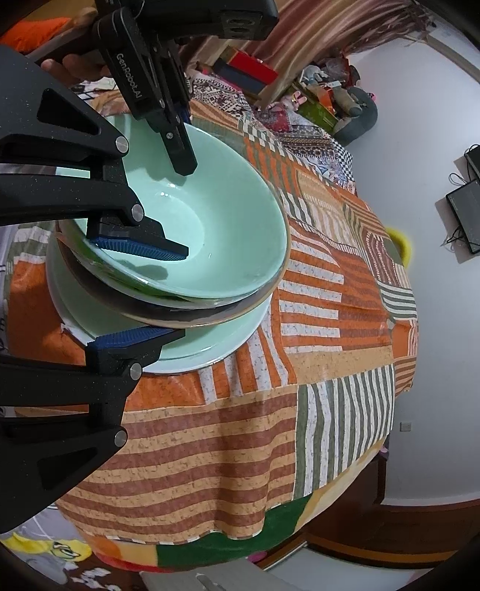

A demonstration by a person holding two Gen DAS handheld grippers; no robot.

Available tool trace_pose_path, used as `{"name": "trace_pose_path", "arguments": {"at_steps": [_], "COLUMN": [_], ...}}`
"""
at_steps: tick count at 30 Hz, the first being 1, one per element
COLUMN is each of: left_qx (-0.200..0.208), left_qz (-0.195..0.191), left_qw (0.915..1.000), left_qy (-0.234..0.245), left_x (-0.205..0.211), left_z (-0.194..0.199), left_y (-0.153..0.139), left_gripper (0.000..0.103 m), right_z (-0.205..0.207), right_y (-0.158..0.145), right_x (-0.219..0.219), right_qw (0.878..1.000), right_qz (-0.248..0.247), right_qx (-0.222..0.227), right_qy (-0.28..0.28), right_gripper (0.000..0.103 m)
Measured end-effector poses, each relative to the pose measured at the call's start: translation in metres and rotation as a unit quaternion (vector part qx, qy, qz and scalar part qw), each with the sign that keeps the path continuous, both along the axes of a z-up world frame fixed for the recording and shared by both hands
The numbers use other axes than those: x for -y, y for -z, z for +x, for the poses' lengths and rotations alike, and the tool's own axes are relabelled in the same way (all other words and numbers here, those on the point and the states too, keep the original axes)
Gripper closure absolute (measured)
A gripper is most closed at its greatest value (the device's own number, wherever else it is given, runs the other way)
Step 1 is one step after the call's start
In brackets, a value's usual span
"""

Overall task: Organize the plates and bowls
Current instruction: 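Lower the bowl stack onto the mint-green plate and open both tools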

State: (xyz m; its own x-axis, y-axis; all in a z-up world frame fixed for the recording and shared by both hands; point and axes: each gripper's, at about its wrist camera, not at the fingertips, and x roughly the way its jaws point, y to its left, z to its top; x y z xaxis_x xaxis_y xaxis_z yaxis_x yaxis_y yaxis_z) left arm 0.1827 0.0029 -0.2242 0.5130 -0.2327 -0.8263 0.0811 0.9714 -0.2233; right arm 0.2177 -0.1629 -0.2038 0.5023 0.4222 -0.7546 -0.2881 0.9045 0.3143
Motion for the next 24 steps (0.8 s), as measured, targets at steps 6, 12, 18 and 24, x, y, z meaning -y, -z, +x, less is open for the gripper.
{"name": "trace_pose_path", "arguments": {"at_steps": [6,12,18,24], "left_qx": [-0.002,0.005,0.052,0.133], "left_qz": [0.006,0.004,0.008,0.022], "left_qw": [1.0000,1.0000,0.9986,0.9908], "left_qy": [-0.005,-0.007,-0.010,-0.010], "left_x": [0.000,-0.002,-0.003,0.004], "left_z": [0.000,-0.010,-0.030,-0.061], "left_y": [0.001,-0.009,-0.041,-0.089], "left_gripper": [0.077,0.076,0.075,0.066], "right_z": [-0.003,-0.012,-0.024,-0.037], "right_y": [0.000,-0.009,-0.030,-0.057], "right_x": [-0.006,-0.007,-0.003,-0.001], "right_qw": [0.999,0.998,0.997,0.994], "right_qz": [-0.029,-0.053,-0.050,-0.043], "right_qx": [0.014,0.040,0.064,0.101], "right_qy": [-0.011,-0.015,-0.013,-0.009], "right_gripper": [0.068,0.059,0.055,0.055]}}
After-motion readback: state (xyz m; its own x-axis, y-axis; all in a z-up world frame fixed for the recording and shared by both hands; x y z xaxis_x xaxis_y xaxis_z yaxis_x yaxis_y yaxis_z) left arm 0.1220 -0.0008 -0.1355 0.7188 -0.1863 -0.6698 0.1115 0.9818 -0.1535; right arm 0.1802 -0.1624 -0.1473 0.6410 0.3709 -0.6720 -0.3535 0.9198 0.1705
